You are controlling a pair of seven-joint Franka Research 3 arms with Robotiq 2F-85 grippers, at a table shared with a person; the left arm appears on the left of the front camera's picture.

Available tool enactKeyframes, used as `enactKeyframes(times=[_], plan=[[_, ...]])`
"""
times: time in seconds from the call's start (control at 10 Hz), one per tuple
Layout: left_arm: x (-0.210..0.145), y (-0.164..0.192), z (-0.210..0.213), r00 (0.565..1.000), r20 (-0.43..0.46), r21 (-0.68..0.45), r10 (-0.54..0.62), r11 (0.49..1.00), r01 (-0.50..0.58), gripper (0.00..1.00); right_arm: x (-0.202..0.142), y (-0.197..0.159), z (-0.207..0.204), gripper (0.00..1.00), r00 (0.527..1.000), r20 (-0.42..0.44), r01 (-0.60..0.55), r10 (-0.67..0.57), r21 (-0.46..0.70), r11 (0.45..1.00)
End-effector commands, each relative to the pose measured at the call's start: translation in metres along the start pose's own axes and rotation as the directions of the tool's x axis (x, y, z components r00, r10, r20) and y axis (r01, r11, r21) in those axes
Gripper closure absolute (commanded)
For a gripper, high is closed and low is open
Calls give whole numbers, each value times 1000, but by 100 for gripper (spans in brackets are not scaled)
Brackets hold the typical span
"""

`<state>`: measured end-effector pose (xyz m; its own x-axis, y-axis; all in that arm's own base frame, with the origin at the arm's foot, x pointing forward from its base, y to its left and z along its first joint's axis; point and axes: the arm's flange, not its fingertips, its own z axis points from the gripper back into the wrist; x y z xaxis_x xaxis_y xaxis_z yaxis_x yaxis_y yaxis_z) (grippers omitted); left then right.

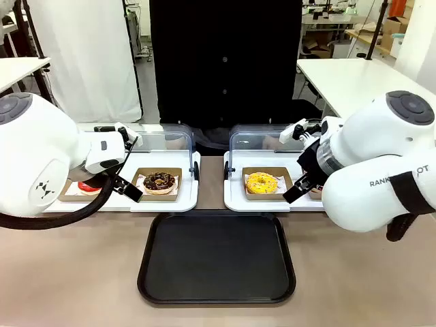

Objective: Move the fourth donut from the left to the tray.
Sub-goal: Pick up the Paper togo box containing the Donut indicated by the person and place it on the Handle tray.

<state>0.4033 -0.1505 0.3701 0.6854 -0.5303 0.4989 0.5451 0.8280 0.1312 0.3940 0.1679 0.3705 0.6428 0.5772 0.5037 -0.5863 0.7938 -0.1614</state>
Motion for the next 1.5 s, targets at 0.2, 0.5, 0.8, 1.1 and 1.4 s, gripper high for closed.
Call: enactKeyframes(times=[0.2,0.5,0.8,1.1,1.4], plan=[[0,0,0,1000,0,0,0,1000,0,0,0,0,0,0,1000,0,0,0,0,1000],[0,0,0,1000,0,0,0,1000,0,0,0,0,0,0,1000,0,0,0,0,1000],[0,0,0,1000,0,0,0,1000,0,0,0,0,0,0,1000,0,0,0,0,1000],[15,37,48,999,38,-97,3,995,1,0,31,-28,53,0,997,64,47,-49,26,999],[14,109,122,994,107,-216,13,976,11,0,46,-91,120,0,987,133,76,-93,128,989]])
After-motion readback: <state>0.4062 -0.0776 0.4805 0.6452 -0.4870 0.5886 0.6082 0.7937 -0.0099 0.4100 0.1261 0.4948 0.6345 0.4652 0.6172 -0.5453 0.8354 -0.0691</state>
